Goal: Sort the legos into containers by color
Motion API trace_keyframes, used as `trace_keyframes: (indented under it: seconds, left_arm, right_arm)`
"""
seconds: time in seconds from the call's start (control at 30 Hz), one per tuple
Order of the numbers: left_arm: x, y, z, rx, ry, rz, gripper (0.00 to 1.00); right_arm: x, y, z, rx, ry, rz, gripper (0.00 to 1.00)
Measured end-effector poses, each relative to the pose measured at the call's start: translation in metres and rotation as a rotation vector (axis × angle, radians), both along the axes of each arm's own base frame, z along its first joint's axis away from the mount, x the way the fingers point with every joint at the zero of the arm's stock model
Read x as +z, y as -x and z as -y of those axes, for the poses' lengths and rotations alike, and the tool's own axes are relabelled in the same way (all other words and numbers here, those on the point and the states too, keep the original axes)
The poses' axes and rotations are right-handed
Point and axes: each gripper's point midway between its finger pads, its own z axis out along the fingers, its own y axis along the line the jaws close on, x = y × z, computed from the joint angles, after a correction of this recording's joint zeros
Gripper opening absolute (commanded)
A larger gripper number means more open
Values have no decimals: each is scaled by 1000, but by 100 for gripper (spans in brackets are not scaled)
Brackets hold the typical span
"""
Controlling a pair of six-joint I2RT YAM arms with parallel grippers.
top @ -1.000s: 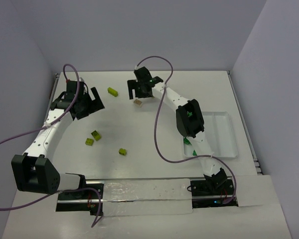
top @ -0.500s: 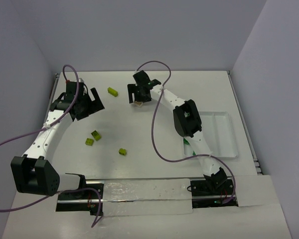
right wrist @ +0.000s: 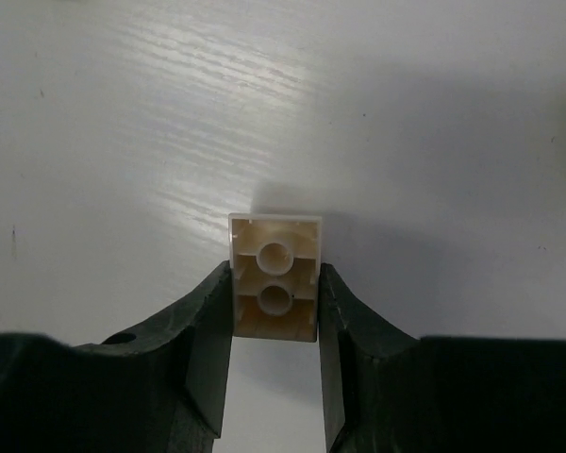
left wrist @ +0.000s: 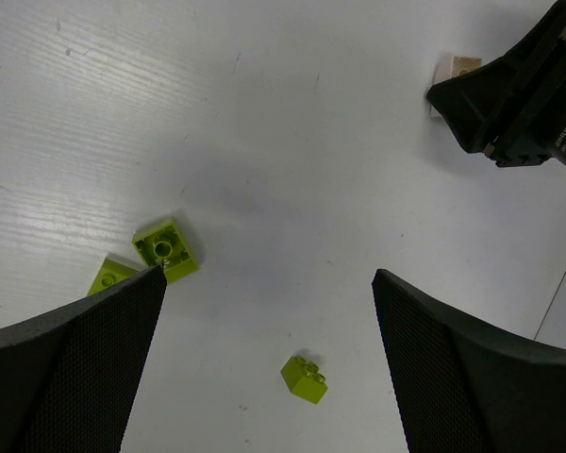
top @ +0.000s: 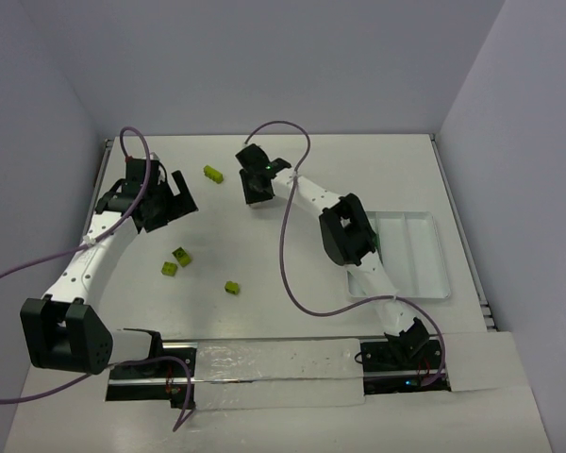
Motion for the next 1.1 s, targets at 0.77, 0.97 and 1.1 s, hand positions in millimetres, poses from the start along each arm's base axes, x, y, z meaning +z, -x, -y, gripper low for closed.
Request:
trace_keyframes:
  seconds: [0.77, 0.97, 1.1]
  left_arm:
    - [-7, 3, 1, 15, 14, -15, 99]
    - [-7, 3, 1, 15, 14, -14, 99]
    - [-7, 3, 1, 14, 14, -15, 99]
  right_arm:
    - [124, 128, 335, -716, -181, 221, 3]
    - [83, 151, 379, -876, -127, 136, 5]
    - [79, 152, 393, -934, -121, 150, 10]
